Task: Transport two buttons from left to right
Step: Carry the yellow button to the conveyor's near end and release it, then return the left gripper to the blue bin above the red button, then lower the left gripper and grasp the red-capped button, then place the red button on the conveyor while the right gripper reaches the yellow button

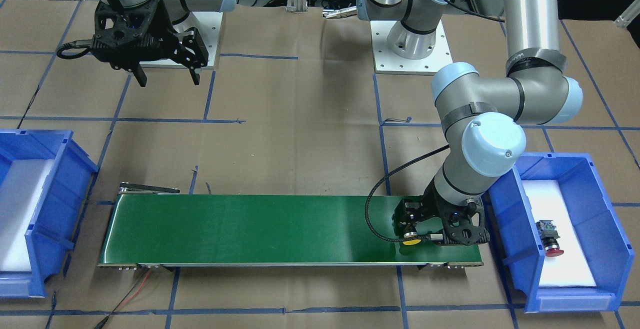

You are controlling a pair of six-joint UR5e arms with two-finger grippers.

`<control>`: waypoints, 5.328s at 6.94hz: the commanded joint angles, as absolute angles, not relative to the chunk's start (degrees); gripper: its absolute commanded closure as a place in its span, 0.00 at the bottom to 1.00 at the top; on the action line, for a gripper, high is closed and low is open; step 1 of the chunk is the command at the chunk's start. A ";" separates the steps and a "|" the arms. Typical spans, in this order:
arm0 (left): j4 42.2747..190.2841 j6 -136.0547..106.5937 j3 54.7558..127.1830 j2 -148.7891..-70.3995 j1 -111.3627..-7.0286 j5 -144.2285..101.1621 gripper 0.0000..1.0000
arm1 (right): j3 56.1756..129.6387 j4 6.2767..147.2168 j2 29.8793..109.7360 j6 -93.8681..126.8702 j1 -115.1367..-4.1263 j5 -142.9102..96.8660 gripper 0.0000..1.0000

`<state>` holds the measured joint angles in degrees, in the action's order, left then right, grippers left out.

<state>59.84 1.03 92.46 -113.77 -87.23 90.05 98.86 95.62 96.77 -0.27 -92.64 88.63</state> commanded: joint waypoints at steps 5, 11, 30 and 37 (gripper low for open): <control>84.37 4.63 83.68 -101.78 -85.71 90.17 0.00 | 98.79 95.63 96.77 -0.35 -92.64 88.59 0.00; 81.49 26.59 82.45 -105.72 -66.65 89.91 0.00 | 98.88 95.71 96.77 -0.44 -92.64 88.59 0.00; 56.21 34.36 90.26 -116.22 -60.12 89.91 0.92 | 98.09 101.95 90.44 -0.26 -92.29 87.80 0.00; 76.11 19.74 83.49 -108.72 -71.33 91.32 0.92 | 98.70 101.95 89.91 -0.79 -92.37 87.80 0.00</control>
<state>75.90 24.96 83.18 -108.63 -67.27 91.27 98.41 101.93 89.96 -0.72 -92.37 87.80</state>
